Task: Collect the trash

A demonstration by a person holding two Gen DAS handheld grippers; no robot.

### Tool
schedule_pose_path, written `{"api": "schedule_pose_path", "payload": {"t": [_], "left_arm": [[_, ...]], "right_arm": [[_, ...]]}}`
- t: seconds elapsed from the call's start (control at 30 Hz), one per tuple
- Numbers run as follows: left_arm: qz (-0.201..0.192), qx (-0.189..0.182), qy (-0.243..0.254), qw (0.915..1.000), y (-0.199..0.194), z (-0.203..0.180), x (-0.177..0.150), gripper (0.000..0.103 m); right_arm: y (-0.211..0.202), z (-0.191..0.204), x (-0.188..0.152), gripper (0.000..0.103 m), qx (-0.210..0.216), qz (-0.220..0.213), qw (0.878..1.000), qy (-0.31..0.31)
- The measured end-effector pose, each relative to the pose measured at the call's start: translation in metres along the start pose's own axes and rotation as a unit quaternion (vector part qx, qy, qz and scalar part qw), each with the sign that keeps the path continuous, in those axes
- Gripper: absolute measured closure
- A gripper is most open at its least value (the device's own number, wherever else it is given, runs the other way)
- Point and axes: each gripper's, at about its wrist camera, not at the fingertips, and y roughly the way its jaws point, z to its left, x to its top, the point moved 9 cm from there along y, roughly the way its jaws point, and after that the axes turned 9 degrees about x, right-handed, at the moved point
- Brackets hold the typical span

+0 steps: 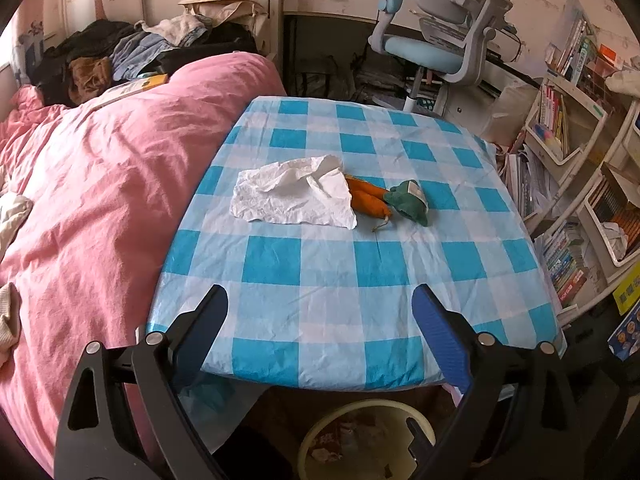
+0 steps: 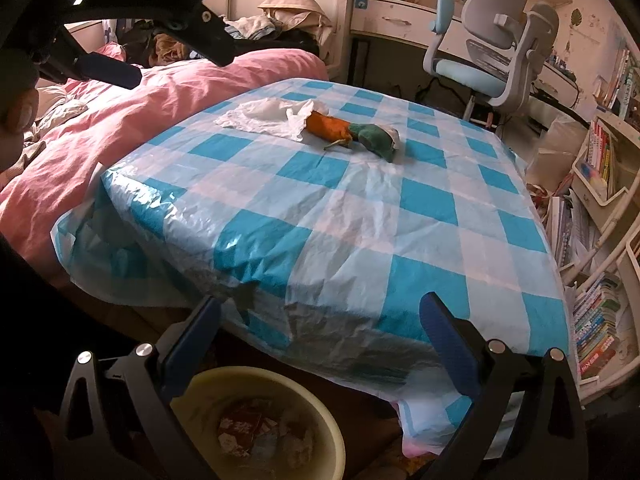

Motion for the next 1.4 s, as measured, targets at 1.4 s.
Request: {"api": "schedule_pose_path", "payload": {"t": [1.4], "left_arm": [[-0.004, -0.024, 0.047, 0.9986, -0.006, -0.023, -0.007, 0.011]], "right_arm": [[0.003, 0.006, -0.001, 0.008, 0.005, 0.004, 1.000, -0.006]]}}
